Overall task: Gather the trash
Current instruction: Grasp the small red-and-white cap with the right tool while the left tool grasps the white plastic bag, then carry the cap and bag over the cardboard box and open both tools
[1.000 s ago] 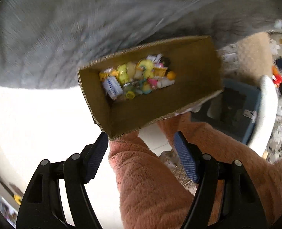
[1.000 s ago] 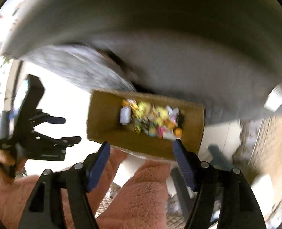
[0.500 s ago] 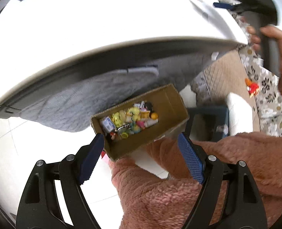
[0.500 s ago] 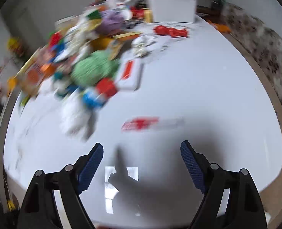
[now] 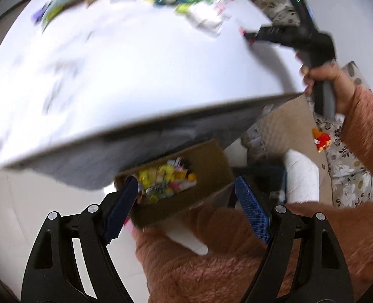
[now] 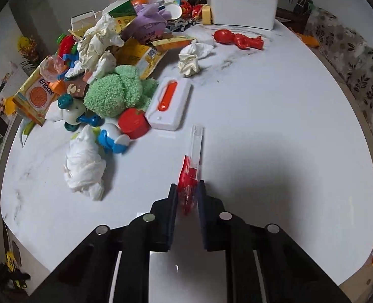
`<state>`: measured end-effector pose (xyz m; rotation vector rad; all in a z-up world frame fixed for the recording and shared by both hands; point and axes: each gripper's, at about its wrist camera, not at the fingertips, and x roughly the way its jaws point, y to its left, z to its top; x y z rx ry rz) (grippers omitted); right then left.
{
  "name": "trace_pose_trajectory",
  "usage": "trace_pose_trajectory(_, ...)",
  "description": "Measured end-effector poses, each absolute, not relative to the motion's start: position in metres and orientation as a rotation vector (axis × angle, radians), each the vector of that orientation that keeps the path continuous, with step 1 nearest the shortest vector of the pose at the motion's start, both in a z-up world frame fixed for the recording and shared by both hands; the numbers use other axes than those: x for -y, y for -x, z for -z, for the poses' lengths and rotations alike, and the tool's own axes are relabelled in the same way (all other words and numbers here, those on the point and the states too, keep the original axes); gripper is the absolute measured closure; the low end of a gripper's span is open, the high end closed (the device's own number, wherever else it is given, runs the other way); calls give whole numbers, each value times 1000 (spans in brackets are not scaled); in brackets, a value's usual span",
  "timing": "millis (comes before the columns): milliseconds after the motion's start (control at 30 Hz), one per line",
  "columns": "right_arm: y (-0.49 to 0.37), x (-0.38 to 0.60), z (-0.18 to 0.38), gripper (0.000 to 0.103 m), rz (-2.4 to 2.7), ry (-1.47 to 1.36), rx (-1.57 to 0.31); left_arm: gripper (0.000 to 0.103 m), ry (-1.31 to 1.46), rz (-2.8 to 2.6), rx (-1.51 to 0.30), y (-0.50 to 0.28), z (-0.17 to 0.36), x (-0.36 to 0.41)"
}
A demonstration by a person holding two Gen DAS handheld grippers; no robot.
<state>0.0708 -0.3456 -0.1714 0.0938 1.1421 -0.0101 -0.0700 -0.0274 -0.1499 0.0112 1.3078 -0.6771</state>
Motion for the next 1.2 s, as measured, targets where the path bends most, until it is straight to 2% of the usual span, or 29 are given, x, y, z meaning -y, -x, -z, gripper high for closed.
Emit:
trace_pose_trajectory(300,-51,361,149,88,4,-212,-1096,25,26,669,-1174,-2,120,83)
trace_pose_trajectory(567,-28,367,119,88,-16,-246,-1039,26,-13,539,-1179,-90,142,161)
trace_pose_trajectory(600,-26,367,119,88,-16,-248,-1038,40,-10,525,-1182,-98,145,166)
trace_pose_trajectory(633,-24,368,119,88,-17,-251,-1039,65,-8,525,-1191,-105,147,170)
trace_pose_trajectory(967,-7,355,103,89,-95,-241,-1016,68,18,631,-1126,-72,108,143)
trace_pose_trajectory(1200,18,321,80,89,-231,-190,-1036,68,-26,787,-1125,4,85,86)
